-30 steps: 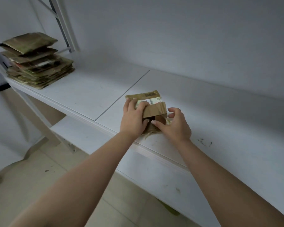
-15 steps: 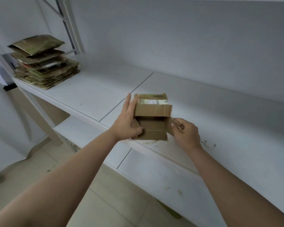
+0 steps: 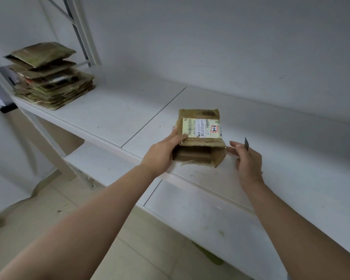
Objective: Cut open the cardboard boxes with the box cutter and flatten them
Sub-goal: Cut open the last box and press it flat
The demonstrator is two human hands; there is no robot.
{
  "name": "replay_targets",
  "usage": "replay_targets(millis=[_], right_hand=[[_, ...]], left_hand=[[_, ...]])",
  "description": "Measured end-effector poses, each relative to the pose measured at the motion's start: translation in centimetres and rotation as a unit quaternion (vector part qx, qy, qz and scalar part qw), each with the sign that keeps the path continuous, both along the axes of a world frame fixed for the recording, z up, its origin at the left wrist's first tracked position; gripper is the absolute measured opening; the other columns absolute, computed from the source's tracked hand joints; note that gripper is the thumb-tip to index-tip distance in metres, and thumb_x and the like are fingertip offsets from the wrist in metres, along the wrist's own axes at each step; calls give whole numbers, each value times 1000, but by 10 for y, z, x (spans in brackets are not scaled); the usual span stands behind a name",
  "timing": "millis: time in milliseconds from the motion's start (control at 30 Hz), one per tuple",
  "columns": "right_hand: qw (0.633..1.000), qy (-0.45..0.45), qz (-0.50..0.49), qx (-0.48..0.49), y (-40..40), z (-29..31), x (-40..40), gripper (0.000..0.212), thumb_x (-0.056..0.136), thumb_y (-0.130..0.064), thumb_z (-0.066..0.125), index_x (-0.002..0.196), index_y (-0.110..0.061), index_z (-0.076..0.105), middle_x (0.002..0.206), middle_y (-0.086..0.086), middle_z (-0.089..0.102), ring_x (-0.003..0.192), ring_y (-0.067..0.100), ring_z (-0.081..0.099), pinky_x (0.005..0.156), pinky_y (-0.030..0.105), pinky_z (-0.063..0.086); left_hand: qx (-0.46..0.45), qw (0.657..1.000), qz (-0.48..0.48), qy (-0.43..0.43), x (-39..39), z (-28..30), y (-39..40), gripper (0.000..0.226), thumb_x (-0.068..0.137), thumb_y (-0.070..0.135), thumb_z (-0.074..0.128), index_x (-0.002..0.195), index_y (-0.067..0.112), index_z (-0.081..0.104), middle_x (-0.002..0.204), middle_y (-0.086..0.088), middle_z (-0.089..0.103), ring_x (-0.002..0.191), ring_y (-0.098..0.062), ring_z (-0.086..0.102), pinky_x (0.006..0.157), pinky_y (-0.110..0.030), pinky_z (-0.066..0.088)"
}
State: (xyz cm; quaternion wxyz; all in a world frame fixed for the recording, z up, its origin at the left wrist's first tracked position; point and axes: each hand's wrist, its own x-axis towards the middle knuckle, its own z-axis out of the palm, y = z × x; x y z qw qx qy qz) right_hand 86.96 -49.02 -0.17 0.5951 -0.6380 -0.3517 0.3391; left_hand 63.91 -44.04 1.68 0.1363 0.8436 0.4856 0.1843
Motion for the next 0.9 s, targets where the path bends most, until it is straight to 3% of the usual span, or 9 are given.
replay_targets(millis=[100,233,367,433,533,667,767,833,900], right_hand=[[999,14,30,7,2,5,-1,24,95,-23,47,95,-22,71,83,4,70,62,3,51,51,12,38],[998,37,16,-40,9,7,0,33,97,-25,45,84,-13,74,76,10,67,57,10,47,50,20,34],[995,-4,53,-80,12,6,11,40,96,-33,45,82,-8,73,63,11,70,54,9,51,58,24,33],[997,-13,31,-70,17,6,16,39,96,-36,46,87,-7,71,70,16,71,50,3,53,58,23,33],[999,-2,-1,-44,25,9,19,35,95,-42,49,96,-13,68,90,7,73,63,4,55,57,23,34],[998,-2,50,-34,32,18,12,44,97,-48,42,107,-13,68,92,6,72,54,1,47,52,23,32],[997,6,63,-36,39,19,2,53,97,-51,39,94,-7,69,77,14,71,37,0,44,49,24,29],[999,17,35,-37,45,15,-1,58,96,-54,38,84,-5,67,71,14,69,38,1,46,51,25,31],[999,21,-2,-34,52,13,0,57,95,-56,39,74,-10,65,68,8,67,49,7,51,56,27,34]], left_hand=[[0,994,2,108,11,4,1,82,85,-8,37,148,41,21,161,5,4,92,-32,62,71,-29,45],[-2,991,-10,131,13,9,4,79,85,-7,37,147,40,27,160,4,14,99,-31,60,76,-30,44],[-62,997,-53,-6,-12,6,25,64,89,-2,45,130,47,49,142,-5,50,105,-28,59,91,-35,48],[-136,983,-73,-96,-25,12,30,60,90,-6,48,119,45,58,144,-3,48,128,-18,50,103,-29,44],[-250,953,-81,-149,-32,27,29,57,86,-15,49,109,35,66,143,-2,47,136,-3,37,110,-19,30],[-216,958,15,-187,-15,42,22,30,82,27,47,90,21,75,114,-1,68,113,-11,58,99,-28,44],[-116,980,116,-117,7,47,23,57,87,59,47,87,6,66,75,-5,61,76,-23,57,67,-34,44],[-83,984,143,-59,20,47,27,60,86,66,48,97,8,59,83,-2,61,80,-21,57,70,-34,46],[-104,989,99,-21,29,43,27,69,82,63,56,128,13,43,117,-7,59,105,-24,57,86,-41,49]])
